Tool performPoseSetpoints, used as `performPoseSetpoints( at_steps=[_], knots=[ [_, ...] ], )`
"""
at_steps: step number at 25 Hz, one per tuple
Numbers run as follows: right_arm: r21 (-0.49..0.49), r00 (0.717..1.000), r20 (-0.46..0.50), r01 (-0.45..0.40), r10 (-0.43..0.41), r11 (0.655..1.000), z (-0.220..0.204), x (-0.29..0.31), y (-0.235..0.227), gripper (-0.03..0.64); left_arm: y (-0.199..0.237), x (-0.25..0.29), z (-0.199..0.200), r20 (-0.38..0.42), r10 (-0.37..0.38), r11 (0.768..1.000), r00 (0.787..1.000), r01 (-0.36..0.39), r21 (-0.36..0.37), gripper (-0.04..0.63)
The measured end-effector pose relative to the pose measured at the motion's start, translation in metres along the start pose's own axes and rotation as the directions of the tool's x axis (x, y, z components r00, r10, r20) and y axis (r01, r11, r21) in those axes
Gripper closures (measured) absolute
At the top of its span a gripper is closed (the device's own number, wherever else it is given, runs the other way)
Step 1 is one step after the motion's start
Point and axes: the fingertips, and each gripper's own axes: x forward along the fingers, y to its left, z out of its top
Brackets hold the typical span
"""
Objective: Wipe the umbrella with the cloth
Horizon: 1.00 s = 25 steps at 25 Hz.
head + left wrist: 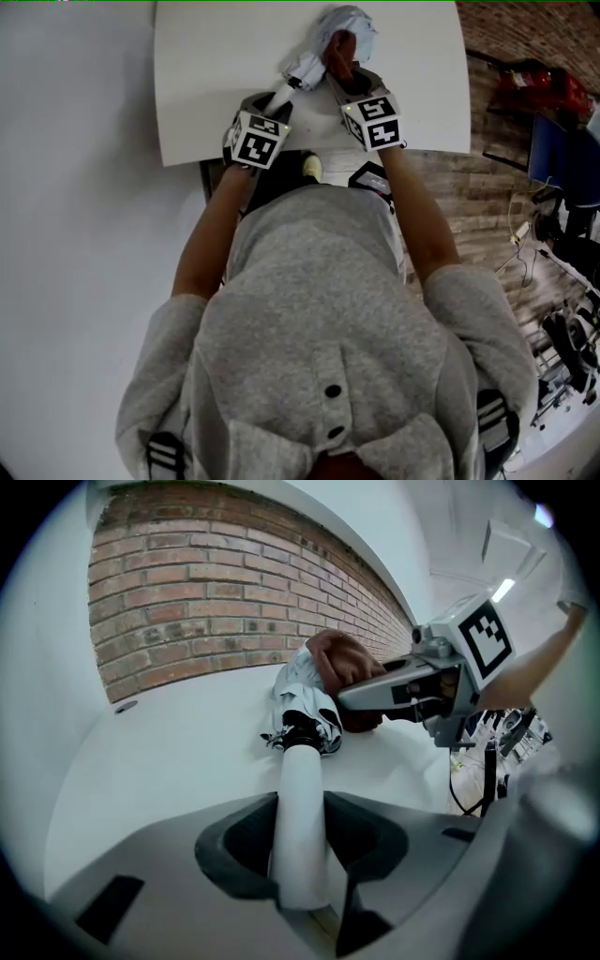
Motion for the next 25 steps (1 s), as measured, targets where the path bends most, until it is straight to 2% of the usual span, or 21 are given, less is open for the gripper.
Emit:
performPoseSetpoints(
  at_steps=[9, 13, 16, 21, 25],
  knots=[
    [0.012, 0.998, -0.002, -0.058, 0.058, 0.998, 0.011, -0.007, 0.026, 0.517, -0.004, -0.006, 0.006, -0.001, 0.007, 1.000, 1.000, -0.006, 0.000, 0.440],
    [0.016, 0.994, 0.000, -0.110, 0.110, 0.994, 0.028, -0.009, 0.041, 0.517, -0.005, -0.010, 0.011, 0.000, 0.008, 1.000, 1.000, -0.008, -0.001, 0.440],
    [0.010, 0.984, 0.000, -0.178, 0.178, 0.984, 0.040, -0.004, 0.057, 0.517, -0.003, -0.009, 0.010, 0.000, 0.008, 1.000, 1.000, -0.008, 0.001, 0.440],
    [0.023, 0.941, -0.002, -0.339, 0.339, 0.941, 0.072, 0.007, 0.093, 0.517, -0.004, -0.010, 0.011, 0.003, 0.009, 1.000, 1.000, -0.009, 0.001, 0.440],
    [0.199, 0.905, 0.085, -0.426, 0.417, 0.883, 0.108, 0.020, 0.097, 0.517, -0.005, -0.011, 0.011, 0.005, 0.011, 1.000, 1.000, -0.011, 0.003, 0.440]
  ],
)
